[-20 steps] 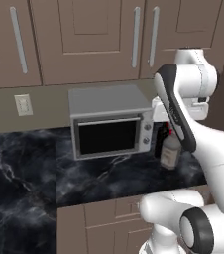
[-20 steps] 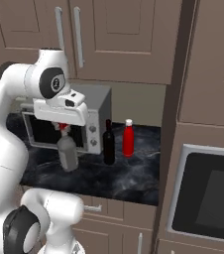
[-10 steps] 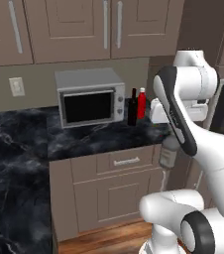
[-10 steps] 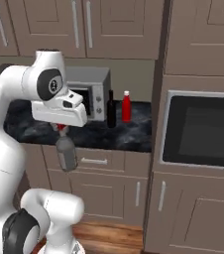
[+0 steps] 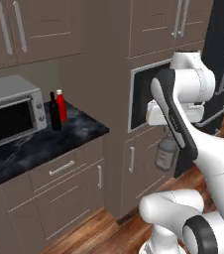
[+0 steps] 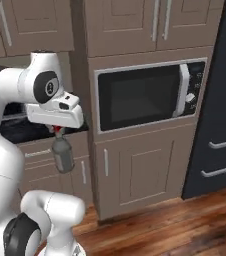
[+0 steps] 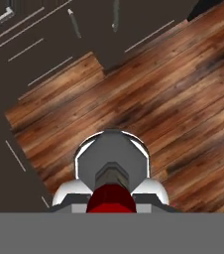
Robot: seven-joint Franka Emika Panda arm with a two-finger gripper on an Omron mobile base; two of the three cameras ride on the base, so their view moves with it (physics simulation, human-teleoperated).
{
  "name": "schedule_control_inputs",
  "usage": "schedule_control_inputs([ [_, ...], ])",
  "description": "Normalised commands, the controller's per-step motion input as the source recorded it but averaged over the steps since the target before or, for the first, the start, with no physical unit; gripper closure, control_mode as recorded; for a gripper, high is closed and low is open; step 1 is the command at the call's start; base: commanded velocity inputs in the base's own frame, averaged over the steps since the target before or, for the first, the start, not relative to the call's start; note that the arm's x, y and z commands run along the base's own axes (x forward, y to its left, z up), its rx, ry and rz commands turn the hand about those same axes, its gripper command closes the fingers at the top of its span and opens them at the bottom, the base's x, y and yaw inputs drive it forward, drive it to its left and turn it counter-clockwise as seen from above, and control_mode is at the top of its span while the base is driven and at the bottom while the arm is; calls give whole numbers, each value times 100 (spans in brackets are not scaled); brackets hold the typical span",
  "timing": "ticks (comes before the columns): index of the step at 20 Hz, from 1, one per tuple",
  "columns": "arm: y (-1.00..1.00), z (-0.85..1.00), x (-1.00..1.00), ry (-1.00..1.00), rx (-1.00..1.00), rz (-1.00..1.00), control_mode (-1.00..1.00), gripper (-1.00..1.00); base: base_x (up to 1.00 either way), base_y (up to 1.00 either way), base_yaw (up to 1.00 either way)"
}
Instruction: Move the drinks to the dining counter.
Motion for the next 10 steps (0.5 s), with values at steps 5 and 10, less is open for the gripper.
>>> schedule_control_inputs([
  [5,0,0,0,0,0,0,100,100,-8,-23,-86],
  [10,0,0,0,0,0,0,100,100,1,-32,-87],
])
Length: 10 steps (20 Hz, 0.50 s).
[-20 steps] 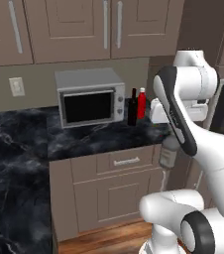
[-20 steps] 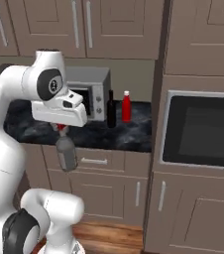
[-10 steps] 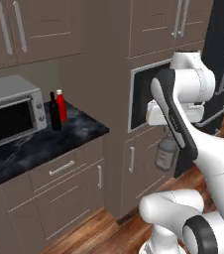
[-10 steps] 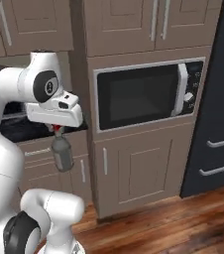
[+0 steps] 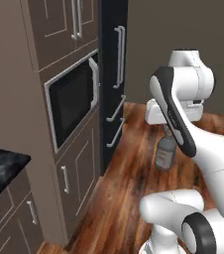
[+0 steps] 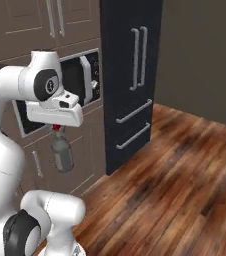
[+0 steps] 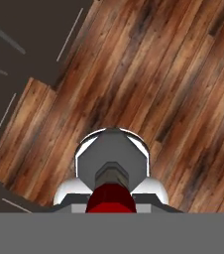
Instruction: Move the drinks to the dining counter.
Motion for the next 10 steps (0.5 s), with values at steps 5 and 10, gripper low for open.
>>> schedule_control_inputs([
  [5,0,0,0,0,0,0,100,100,13,-28,-79],
  [10,0,0,0,0,0,0,100,100,36,-13,-73],
])
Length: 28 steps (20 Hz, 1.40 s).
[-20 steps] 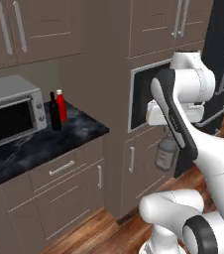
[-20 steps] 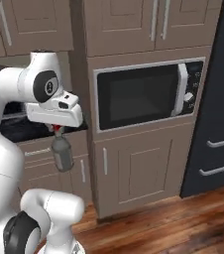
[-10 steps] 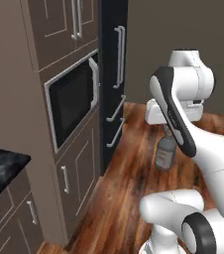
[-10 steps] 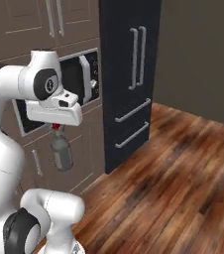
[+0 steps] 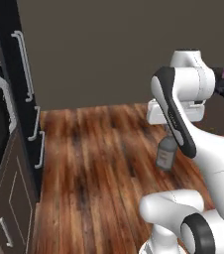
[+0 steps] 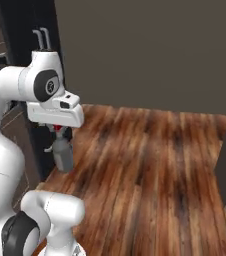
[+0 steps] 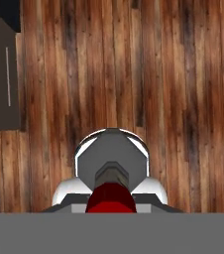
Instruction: Move the drinks to the dining counter.
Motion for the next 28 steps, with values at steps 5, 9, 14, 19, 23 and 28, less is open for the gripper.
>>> schedule_control_inputs([
  [5,0,0,0,0,0,0,100,100,84,2,-58],
  [9,0,0,0,0,0,0,100,100,100,24,-41],
  [14,0,0,0,0,0,0,100,100,100,11,-34],
  [19,0,0,0,0,0,0,100,100,100,0,-40],
  [23,0,0,0,0,0,0,100,100,97,0,-51],
  [28,0,0,0,0,0,0,100,100,79,-5,-58],
])
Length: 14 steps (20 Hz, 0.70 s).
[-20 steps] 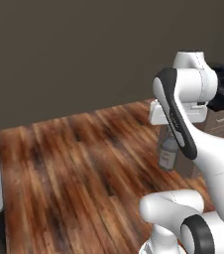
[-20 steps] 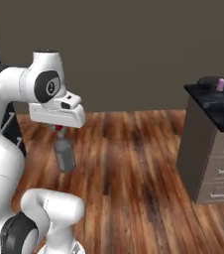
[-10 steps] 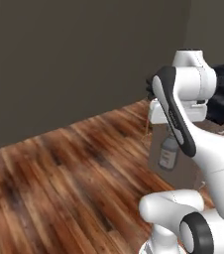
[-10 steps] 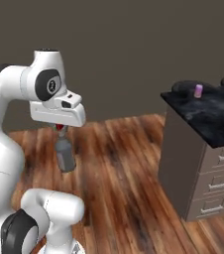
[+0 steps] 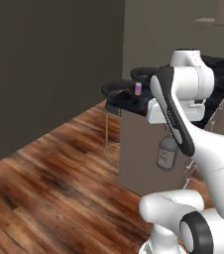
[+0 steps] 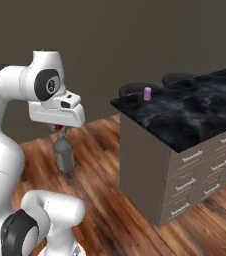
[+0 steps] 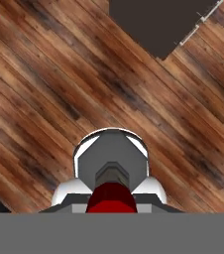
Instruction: Move the drinks to the dining counter.
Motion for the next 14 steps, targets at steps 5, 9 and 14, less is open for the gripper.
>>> schedule_control_inputs([
  [5,0,0,0,0,0,0,100,100,64,0,-65],
  [9,0,0,0,0,0,0,100,100,57,14,-70],
  [14,0,0,0,0,0,0,100,100,43,58,-55],
])
